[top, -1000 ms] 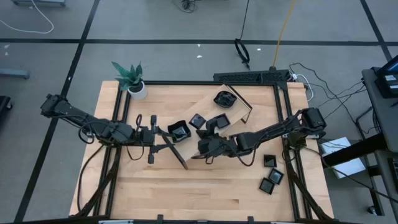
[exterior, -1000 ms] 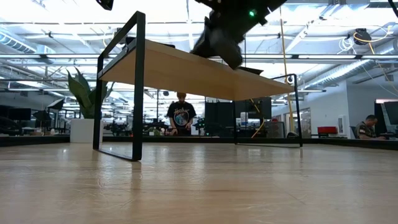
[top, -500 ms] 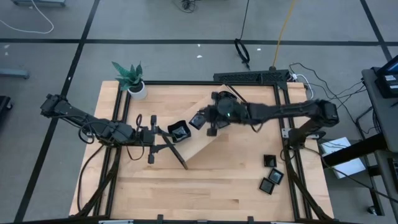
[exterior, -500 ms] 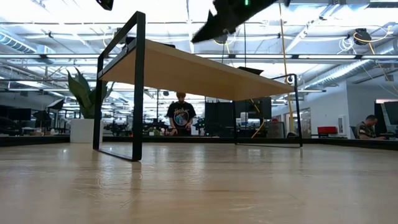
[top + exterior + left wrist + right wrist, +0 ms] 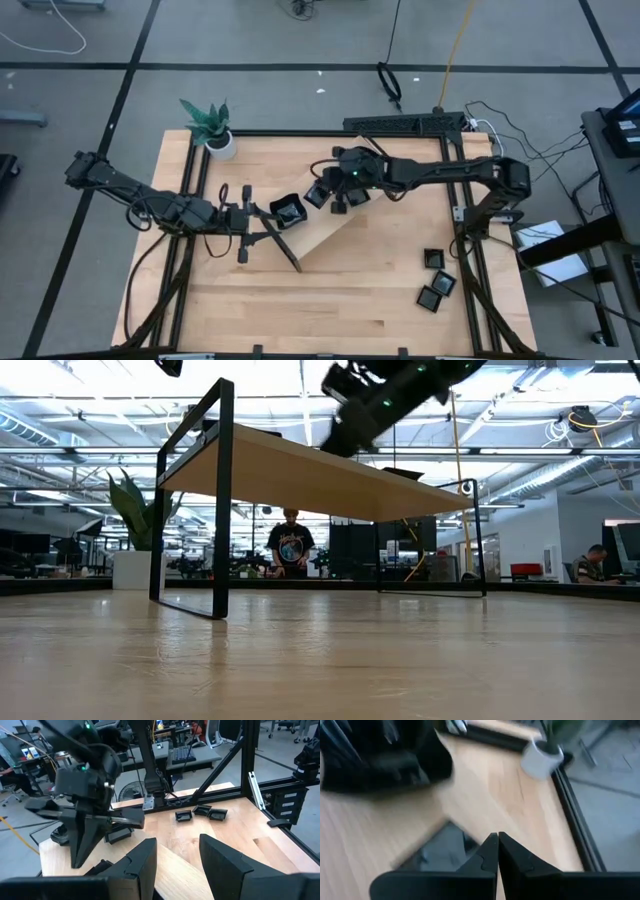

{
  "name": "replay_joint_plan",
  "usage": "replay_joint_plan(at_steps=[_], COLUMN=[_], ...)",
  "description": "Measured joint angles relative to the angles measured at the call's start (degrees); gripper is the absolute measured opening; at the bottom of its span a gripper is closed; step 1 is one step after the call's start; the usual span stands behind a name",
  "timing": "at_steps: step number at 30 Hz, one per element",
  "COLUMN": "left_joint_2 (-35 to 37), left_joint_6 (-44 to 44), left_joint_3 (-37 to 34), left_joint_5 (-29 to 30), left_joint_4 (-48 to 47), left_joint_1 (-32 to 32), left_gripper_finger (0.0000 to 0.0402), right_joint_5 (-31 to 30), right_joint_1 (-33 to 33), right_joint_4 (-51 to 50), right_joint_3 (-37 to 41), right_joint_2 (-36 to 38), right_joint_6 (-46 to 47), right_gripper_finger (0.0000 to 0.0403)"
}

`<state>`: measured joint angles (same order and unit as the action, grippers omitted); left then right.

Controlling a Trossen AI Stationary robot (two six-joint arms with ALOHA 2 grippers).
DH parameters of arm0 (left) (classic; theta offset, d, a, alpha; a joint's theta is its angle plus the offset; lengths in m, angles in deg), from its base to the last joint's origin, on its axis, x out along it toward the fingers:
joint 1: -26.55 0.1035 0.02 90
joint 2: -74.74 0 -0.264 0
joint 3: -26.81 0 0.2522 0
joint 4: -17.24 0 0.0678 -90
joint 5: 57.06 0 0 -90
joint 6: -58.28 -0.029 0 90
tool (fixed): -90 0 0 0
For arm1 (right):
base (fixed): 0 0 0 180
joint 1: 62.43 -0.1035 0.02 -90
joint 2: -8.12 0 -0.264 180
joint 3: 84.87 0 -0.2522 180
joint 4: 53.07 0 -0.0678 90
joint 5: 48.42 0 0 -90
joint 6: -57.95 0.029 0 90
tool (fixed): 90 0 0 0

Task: Pick & Place Mini shaped plates
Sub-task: Stack the square plate on top of the other square plate

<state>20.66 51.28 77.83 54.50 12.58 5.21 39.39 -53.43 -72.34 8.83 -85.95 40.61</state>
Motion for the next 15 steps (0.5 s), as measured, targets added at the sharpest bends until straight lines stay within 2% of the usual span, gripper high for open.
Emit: replay_joint_plan(at_steps=[2, 8, 15], left_joint_2=[0.0, 0.0, 0.0], left_joint_6=[0.0, 0.0, 0.0], left_joint_3=[0.0, 0.0, 0.0], left_joint_5=[0.0, 0.0, 0.0], left_joint_4=[0.1, 0.1, 0.0], left_joint_1=[0.0, 0.0, 0.0], left_gripper_finger=[0.0152, 0.0152, 0.0152], right_joint_5=[1.8, 2.2, 2.2], right_joint_1=[-0.1, -0.1, -1.1], right_joint_4=[1.7, 0.5, -6.7], right_joint_3=[-0.3, -0.2, -0.2], right_joint_2=[-1.5, -1.8, -0.3], right_joint_6=[0.1, 0.7, 3.1], right_gripper_finger=[0.0001, 0.0000, 0.0000])
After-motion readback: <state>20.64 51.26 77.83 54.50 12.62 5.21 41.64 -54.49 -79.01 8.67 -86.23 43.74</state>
